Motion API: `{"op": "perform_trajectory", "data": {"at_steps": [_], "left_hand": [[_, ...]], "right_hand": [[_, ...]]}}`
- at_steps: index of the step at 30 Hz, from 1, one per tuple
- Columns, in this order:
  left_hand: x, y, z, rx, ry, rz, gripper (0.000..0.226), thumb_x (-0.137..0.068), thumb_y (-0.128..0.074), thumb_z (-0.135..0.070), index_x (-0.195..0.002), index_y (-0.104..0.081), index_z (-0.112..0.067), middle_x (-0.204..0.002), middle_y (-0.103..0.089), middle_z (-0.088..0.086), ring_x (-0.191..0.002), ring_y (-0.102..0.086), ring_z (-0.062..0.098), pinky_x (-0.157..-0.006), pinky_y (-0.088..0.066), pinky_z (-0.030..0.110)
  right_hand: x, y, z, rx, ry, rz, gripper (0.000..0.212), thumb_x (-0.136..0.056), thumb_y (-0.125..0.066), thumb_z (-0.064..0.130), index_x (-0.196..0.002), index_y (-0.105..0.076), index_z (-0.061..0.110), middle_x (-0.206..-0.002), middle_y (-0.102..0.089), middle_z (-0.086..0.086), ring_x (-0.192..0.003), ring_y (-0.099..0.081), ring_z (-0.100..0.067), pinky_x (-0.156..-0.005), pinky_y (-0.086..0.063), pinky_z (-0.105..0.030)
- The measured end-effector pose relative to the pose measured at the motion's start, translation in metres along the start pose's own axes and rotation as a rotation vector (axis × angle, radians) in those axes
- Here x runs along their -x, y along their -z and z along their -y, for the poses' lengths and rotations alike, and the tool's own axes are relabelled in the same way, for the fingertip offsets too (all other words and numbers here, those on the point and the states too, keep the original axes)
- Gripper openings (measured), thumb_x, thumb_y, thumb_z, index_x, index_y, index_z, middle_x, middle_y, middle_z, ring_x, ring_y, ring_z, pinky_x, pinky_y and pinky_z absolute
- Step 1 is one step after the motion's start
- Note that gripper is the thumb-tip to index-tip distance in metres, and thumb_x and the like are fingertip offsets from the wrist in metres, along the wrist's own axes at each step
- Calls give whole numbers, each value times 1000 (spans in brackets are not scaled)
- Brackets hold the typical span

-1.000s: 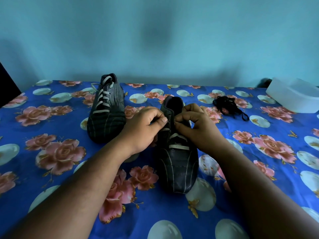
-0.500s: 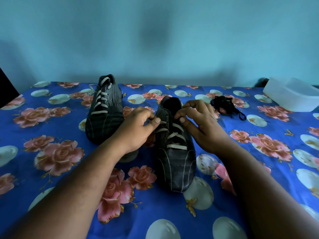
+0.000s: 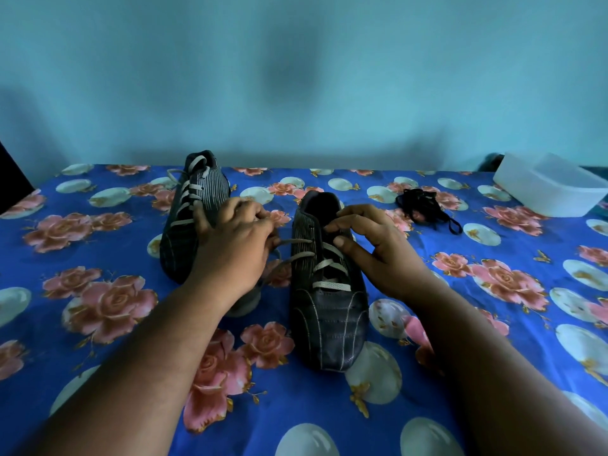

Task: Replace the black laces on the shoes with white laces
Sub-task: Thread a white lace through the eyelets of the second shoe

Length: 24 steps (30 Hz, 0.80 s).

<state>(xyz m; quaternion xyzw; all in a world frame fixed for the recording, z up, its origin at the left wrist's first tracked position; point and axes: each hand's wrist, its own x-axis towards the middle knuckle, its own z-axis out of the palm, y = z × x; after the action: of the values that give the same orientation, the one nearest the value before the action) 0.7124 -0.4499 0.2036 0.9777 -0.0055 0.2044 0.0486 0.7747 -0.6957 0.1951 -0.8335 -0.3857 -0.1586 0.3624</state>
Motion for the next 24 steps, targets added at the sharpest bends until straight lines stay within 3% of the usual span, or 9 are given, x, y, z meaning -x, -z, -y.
{"op": "perform_trajectory", "data": {"at_steps": [2,4,8,11,13,15,17,21,24], "left_hand": [[0,-2,1,-92,3,50,24,-92,-64,-17,-112,-70,-30,-142,-49,-6,-143,-27,24,-114,-10,75],[0,-3,4,-96,-26,-1,28,-89,-67,-12,-110,-71,-31,-139,-51,-7,-140,-31,24,-112,-18,71],[0,11,5,179,-199,-225,17,-89,-68,-33,-104,-68,-27,-113,-62,-8,-108,-56,21,-89,-37,46],[1,27,-3,386,-296,-69,37,-91,-54,-57,-92,-64,-21,-87,-60,-11,-77,-57,10,-65,-44,32],[4,28,-8,278,-270,76,60,-85,-39,-75,-86,-62,-20,-78,-55,-12,-71,-54,11,-57,-38,30],[5,25,-9,147,-233,91,63,-83,-39,-78,-86,-62,-20,-79,-58,-9,-72,-56,14,-58,-41,34],[5,24,-7,219,-178,120,48,-87,-53,-68,-87,-65,-21,-79,-60,-10,-73,-58,14,-61,-46,36],[4,24,-3,606,-105,291,8,-90,-76,-28,-86,-69,-25,-74,-72,-11,-71,-67,4,-71,-56,39],[5,29,-5,783,-104,260,16,-87,-74,-12,-90,-69,-27,-78,-71,-9,-71,-68,10,-69,-55,33]], "right_hand": [[1,0,1,10,-11,-8,24,-98,-61,31,-121,-70,30,-123,-55,12,-121,-49,-1,-101,-35,-15],[1,0,3,21,-10,-15,24,-99,-62,30,-122,-69,31,-124,-55,11,-122,-50,-6,-100,-37,-21],[2,1,8,22,28,-74,23,-98,-65,26,-121,-69,29,-120,-57,8,-119,-55,-15,-99,-44,-32],[1,3,11,33,63,-125,20,-97,-66,26,-117,-71,27,-115,-61,8,-115,-57,-19,-96,-46,-37],[1,4,13,31,77,-144,18,-97,-67,25,-114,-72,27,-111,-63,9,-111,-58,-19,-93,-46,-37],[1,6,14,21,94,-139,17,-96,-69,20,-112,-73,26,-108,-64,10,-107,-59,-19,-90,-47,-40],[0,6,16,7,109,-120,19,-95,-71,17,-111,-73,27,-105,-65,11,-104,-60,-19,-88,-47,-42],[1,3,20,-18,110,-76,18,-92,-72,25,-110,-74,26,-96,-65,9,-100,-60,-17,-87,-46,-37],[1,2,21,-24,106,-43,19,-93,-69,32,-110,-75,26,-90,-61,10,-96,-58,-14,-85,-44,-32]]}}
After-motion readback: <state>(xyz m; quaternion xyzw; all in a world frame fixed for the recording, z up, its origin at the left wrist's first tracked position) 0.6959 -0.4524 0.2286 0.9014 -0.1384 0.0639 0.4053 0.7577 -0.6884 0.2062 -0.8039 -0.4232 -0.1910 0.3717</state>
